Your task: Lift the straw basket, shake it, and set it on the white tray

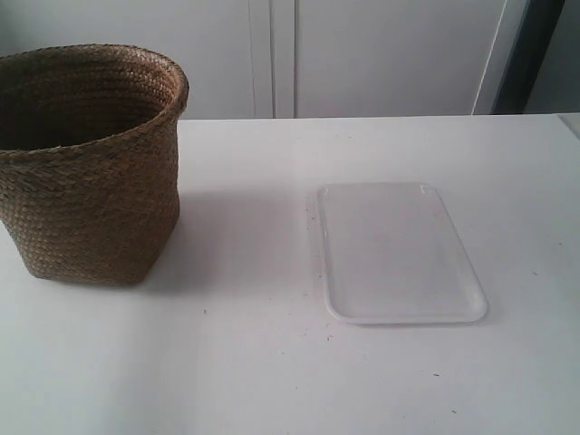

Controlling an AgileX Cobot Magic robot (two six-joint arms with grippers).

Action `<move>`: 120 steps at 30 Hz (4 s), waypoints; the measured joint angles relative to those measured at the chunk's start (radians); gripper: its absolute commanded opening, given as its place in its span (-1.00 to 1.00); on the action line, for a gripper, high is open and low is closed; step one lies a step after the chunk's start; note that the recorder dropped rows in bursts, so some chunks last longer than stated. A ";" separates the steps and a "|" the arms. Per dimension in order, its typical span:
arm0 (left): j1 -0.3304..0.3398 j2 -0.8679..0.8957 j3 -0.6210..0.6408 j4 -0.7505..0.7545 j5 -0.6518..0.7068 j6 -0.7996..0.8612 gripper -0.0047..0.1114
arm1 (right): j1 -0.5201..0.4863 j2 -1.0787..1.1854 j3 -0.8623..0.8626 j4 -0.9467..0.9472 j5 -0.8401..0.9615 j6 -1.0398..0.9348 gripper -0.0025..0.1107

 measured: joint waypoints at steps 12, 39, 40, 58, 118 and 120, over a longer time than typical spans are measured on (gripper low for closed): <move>0.059 0.192 -0.293 -1.311 0.184 -0.100 0.35 | 0.000 0.000 0.000 0.000 0.000 0.000 -0.26; 0.349 0.679 -0.668 -1.098 0.912 -0.125 0.36 | 0.000 0.000 0.000 0.000 0.000 0.000 -0.26; 0.349 0.697 -0.668 -1.123 0.909 -0.114 0.36 | 0.000 0.000 0.000 0.000 0.000 0.000 -0.26; 0.349 0.930 -0.672 -1.379 0.881 0.118 -0.90 | 0.000 0.000 0.000 0.000 0.000 0.000 -0.26; 0.237 0.932 -0.674 -1.513 0.854 0.413 -0.92 | 0.143 1.298 -0.754 -1.333 -1.549 1.704 -0.30; 0.237 0.932 -0.674 -1.513 0.854 0.415 -0.92 | 0.229 1.312 -0.776 -1.344 -1.553 1.314 -0.39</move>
